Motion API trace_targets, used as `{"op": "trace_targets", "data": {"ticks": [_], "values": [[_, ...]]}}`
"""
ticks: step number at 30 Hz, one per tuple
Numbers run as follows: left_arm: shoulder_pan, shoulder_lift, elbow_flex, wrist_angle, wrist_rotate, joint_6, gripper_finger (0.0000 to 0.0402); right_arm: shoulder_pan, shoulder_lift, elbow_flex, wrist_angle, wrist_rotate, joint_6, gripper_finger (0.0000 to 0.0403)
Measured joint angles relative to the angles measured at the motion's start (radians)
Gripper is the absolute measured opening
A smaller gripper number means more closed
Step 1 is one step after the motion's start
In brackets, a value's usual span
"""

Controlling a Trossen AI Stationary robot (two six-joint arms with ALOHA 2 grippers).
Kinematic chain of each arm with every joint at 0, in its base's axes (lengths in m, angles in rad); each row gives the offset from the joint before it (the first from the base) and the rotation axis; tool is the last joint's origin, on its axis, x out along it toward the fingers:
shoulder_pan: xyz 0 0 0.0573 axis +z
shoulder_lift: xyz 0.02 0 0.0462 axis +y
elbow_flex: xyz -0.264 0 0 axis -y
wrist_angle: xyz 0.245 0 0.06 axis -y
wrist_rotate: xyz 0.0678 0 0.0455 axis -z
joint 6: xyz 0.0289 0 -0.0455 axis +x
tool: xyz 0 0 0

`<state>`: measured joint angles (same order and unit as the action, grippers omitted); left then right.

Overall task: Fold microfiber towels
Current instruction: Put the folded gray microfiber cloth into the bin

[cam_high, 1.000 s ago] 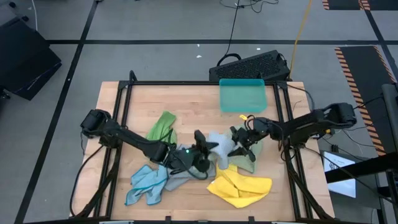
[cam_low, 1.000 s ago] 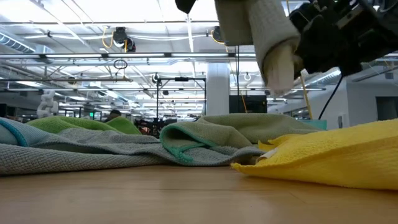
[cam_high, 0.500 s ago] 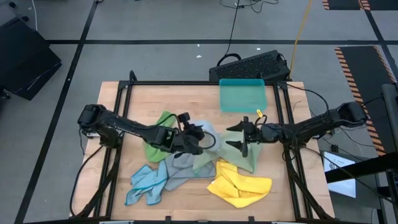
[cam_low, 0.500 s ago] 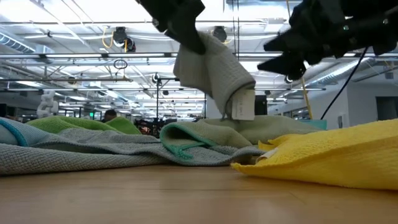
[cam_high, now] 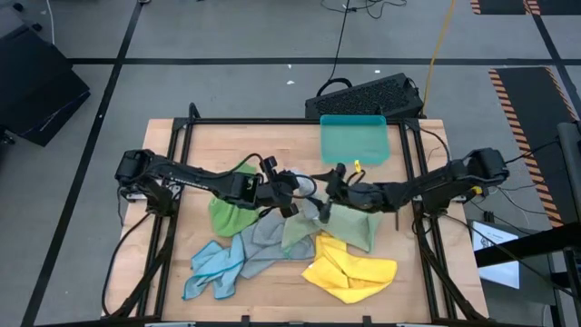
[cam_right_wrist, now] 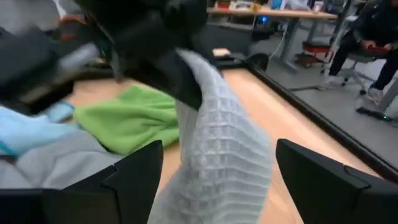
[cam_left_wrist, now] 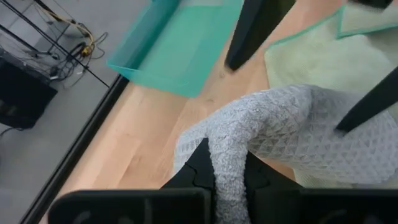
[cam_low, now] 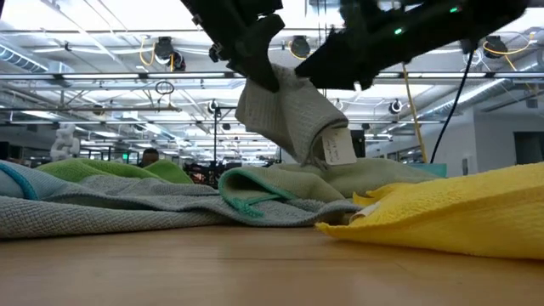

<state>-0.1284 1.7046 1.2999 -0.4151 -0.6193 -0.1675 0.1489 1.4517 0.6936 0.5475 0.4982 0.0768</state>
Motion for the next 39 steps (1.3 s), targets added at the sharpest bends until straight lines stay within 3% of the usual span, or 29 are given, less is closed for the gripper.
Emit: {"op": "trace_targets", "data": {"ticks": [4,8,14,19,27,32,36,39], "values": [[0.0,0.0,0.0,-0.001,0.047,0.04,0.0022,-0.028,0.053,0.004,-0.001,-0.087,0.031,0.0289],[-0.002,0.0,0.0,-0.003,0.102,0.054,0.0017,-0.05,0.086,0.004,-0.006,-0.109,0.058,0.0246],[-0.024,0.0,0.0,-0.024,0.147,0.091,0.0023,-0.065,0.081,0.003,-0.075,-0.121,0.057,0.0123],[-0.042,0.001,0.0,-0.091,0.169,0.073,0.003,-0.064,0.079,0.003,-0.108,-0.213,0.0,0.002],[-0.057,0.002,-0.012,-0.139,0.316,0.056,0.0033,-0.064,0.076,0.005,-0.134,-0.344,-0.158,0.0053],[-0.056,0.002,-0.013,-0.142,0.359,0.057,0.0034,-0.064,0.076,0.004,-0.143,-0.423,-0.293,0.0048],[-0.05,0.002,-0.013,-0.145,0.359,0.057,0.0034,-0.066,0.076,0.004,-0.142,-0.413,-0.366,0.005],[-0.038,0.002,-0.013,-0.167,0.306,0.055,0.0034,-0.069,0.076,0.003,-0.13,-0.286,-0.392,0.0058]]}}
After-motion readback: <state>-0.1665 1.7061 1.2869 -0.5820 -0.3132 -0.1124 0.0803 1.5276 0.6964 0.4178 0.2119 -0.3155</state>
